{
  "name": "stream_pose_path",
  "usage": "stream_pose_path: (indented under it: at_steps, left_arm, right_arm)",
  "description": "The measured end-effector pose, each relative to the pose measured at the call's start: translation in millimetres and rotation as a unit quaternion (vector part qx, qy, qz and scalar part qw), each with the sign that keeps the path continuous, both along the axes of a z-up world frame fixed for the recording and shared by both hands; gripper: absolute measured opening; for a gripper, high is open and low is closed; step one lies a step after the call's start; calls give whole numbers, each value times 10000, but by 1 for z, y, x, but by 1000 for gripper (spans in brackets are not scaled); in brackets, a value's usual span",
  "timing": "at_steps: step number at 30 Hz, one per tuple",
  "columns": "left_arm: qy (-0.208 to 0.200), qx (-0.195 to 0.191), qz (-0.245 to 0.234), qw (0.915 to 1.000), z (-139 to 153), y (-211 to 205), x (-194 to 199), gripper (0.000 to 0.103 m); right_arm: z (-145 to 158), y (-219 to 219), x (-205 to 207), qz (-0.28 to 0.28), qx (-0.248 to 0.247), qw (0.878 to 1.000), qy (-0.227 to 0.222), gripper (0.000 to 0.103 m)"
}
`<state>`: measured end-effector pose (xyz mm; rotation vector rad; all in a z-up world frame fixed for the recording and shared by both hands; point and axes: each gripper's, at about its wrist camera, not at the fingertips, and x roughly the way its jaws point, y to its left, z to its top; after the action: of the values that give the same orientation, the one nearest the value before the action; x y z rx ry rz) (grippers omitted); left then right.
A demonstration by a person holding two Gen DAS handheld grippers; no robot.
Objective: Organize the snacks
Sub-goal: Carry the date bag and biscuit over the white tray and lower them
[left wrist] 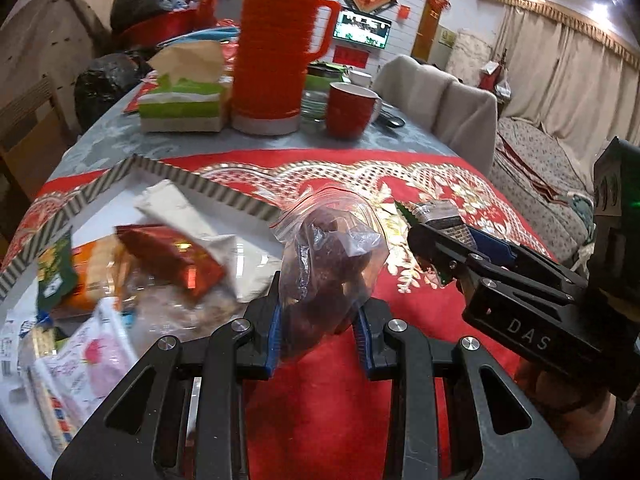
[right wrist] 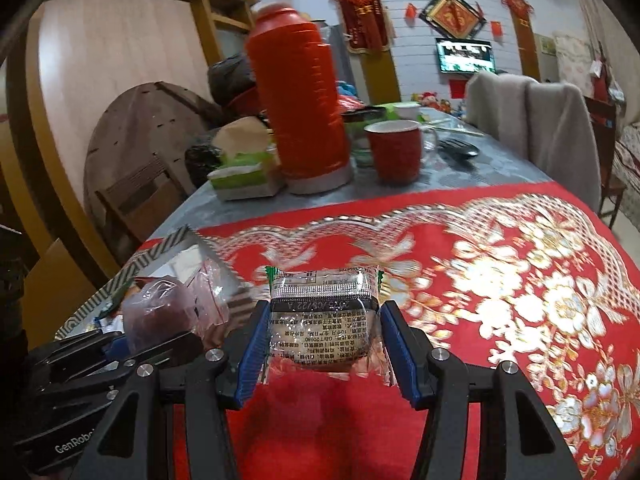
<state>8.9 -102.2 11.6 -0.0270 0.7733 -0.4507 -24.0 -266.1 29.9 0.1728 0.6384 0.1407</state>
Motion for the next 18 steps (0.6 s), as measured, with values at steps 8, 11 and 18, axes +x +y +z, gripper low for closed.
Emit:
stream_pose_path:
  at_steps: [8,11,18]
  left_arm:
    - [32,-183,373,9991,4,44,-2,29]
    - [79,-206,513,9984,5,60,-5,29]
    - [108,-145,1070,9941,8,111,-13,29]
  right_arm:
    - [15,50,9,465,-231,9986,-141,54]
    - [19,69,10,667,-253,9973,-192,54]
    - [21,121,15,1232,-365,9915,-184,54]
